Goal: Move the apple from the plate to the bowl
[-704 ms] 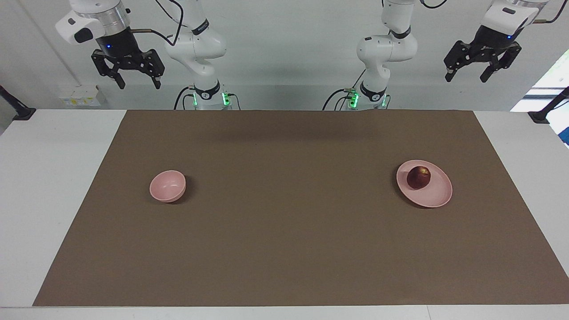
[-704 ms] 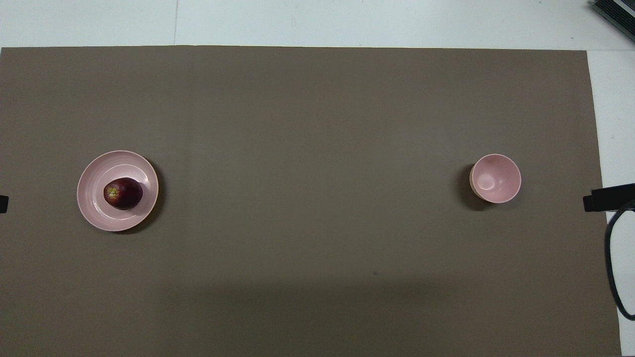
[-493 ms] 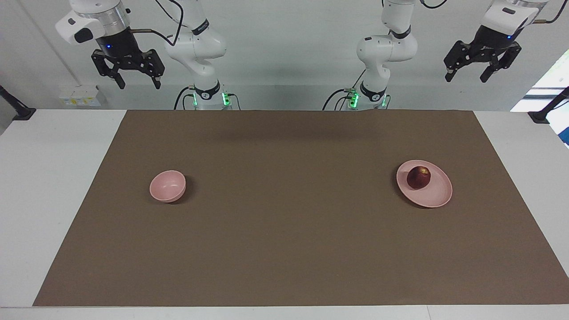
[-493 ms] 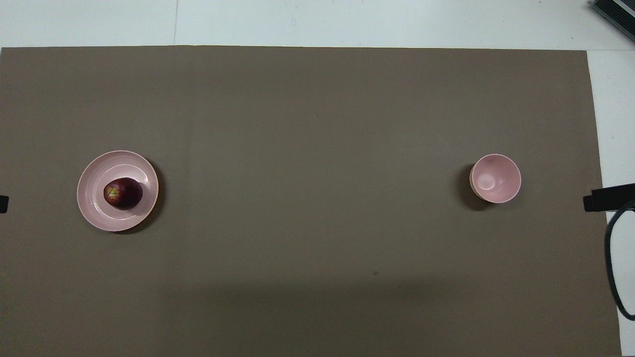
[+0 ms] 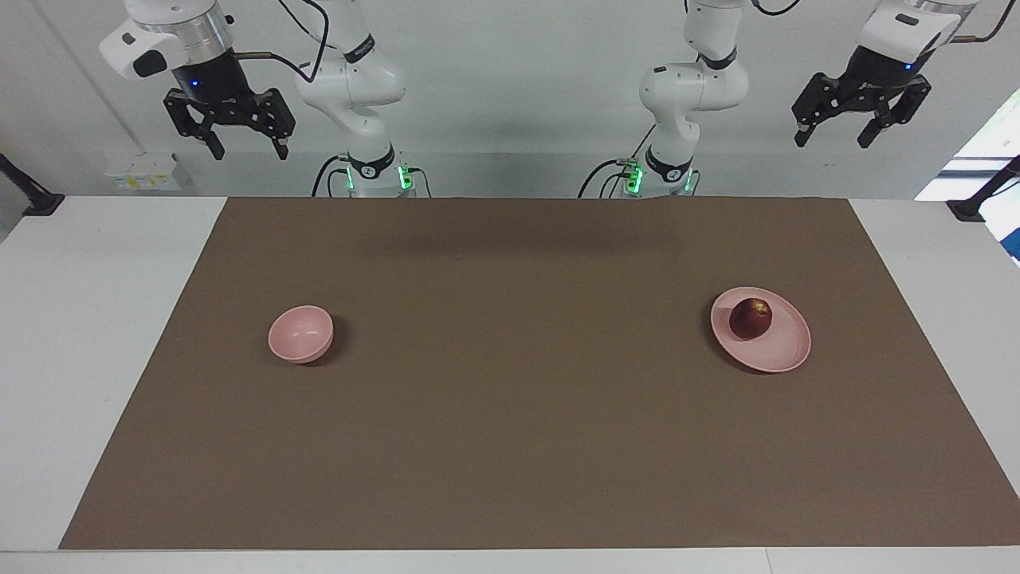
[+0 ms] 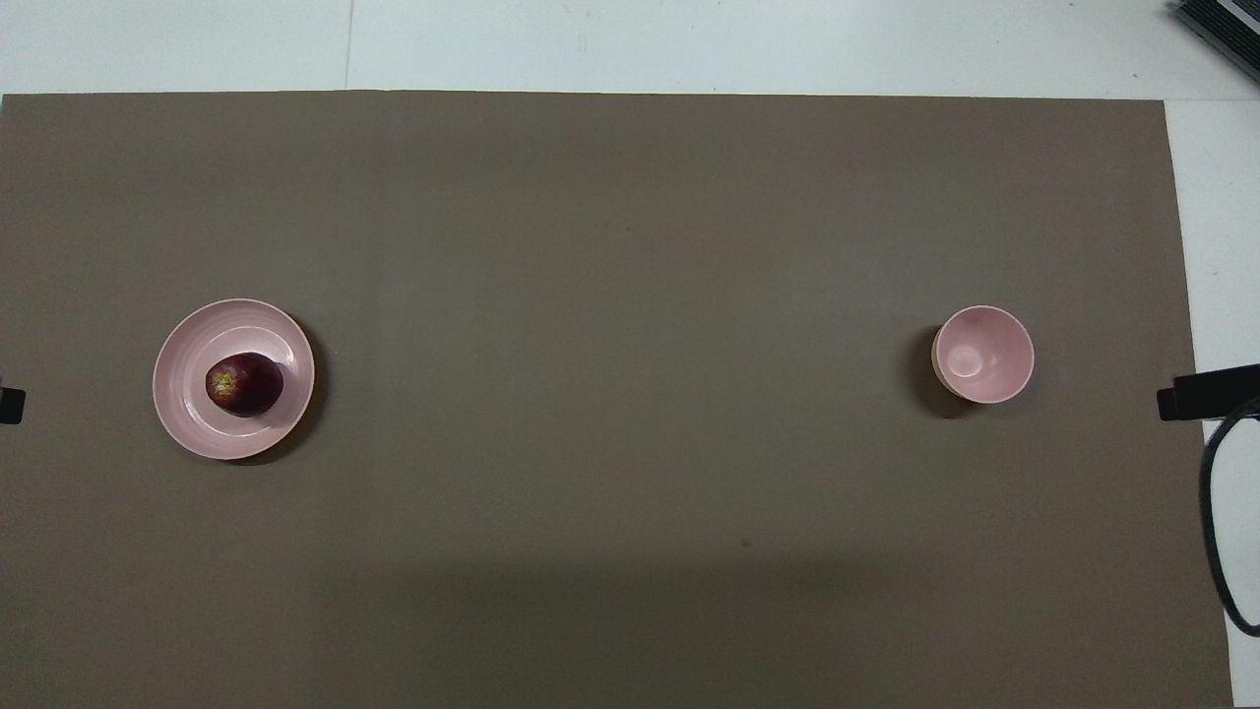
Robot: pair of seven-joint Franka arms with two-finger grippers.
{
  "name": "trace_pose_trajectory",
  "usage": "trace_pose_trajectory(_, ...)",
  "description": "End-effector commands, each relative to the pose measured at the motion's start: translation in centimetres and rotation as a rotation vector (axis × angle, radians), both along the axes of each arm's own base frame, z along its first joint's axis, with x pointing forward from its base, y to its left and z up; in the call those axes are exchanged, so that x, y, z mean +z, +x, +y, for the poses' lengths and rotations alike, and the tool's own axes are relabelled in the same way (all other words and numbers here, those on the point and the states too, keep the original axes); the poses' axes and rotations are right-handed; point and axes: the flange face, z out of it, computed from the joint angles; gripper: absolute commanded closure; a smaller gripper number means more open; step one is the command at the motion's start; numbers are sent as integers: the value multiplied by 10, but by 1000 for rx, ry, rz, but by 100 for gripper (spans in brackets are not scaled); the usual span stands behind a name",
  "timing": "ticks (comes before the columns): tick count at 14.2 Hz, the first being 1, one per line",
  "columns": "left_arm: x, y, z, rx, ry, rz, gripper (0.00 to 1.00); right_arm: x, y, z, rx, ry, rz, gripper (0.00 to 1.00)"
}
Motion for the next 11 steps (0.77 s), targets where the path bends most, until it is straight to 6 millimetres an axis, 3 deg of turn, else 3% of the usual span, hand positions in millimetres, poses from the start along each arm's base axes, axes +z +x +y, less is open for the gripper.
trace_pose_trajectory(1,1,-6,-1,-4,-7,-7,0,2,-3,-2,22,-12,-20,0)
trace_pose_trajectory(5,-3,-1,-2,-11,-14,-34,0,2,-3,-2,22,-12,-20,0)
trace_pose_trajectory(11,-48,25,8,3,-18,-99,0,1,-3,-2,22,-12,-18,0)
